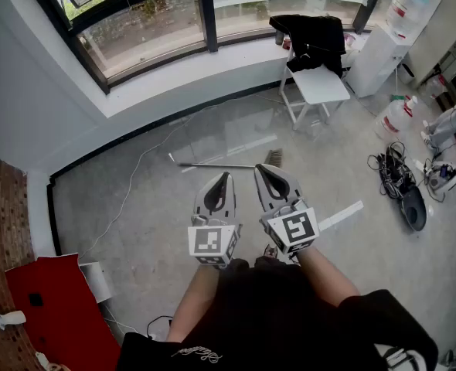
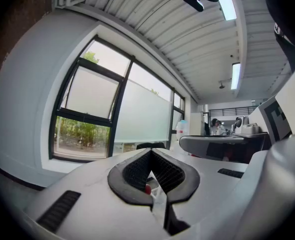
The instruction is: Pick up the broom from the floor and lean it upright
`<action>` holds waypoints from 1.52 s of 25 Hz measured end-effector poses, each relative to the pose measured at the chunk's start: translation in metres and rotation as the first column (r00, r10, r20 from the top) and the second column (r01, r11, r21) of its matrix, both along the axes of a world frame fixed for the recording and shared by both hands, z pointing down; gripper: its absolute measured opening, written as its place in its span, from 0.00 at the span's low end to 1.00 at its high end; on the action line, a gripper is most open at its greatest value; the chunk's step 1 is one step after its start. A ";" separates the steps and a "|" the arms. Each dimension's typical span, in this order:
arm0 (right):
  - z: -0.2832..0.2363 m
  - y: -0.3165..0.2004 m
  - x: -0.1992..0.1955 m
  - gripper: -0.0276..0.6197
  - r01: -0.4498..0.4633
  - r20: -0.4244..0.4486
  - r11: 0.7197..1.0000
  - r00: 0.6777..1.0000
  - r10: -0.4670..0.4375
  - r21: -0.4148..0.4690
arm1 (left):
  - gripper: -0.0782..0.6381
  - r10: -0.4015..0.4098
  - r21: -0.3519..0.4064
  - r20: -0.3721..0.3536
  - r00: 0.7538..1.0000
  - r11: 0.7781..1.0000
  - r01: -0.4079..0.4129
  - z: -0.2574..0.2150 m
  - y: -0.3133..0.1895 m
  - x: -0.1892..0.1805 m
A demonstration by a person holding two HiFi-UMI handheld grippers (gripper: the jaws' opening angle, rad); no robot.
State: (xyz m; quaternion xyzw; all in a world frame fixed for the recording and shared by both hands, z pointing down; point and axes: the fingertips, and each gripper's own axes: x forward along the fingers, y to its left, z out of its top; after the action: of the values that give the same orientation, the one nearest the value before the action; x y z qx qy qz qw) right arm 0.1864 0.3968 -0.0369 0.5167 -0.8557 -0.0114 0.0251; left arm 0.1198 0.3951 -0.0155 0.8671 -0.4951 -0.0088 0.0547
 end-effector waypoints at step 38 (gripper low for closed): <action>0.176 -0.244 -0.014 0.05 0.070 -0.141 0.956 0.984 -0.114 -0.284 | 0.12 -0.012 -0.296 0.184 0.983 0.953 0.067 0.153 -0.228 -0.071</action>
State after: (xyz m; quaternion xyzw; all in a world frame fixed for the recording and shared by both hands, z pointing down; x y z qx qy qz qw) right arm 0.1721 0.1526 0.1391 0.4653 -0.8673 0.0673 0.1634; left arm 0.0490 0.1675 0.1371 0.8358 -0.5108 0.1439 0.1409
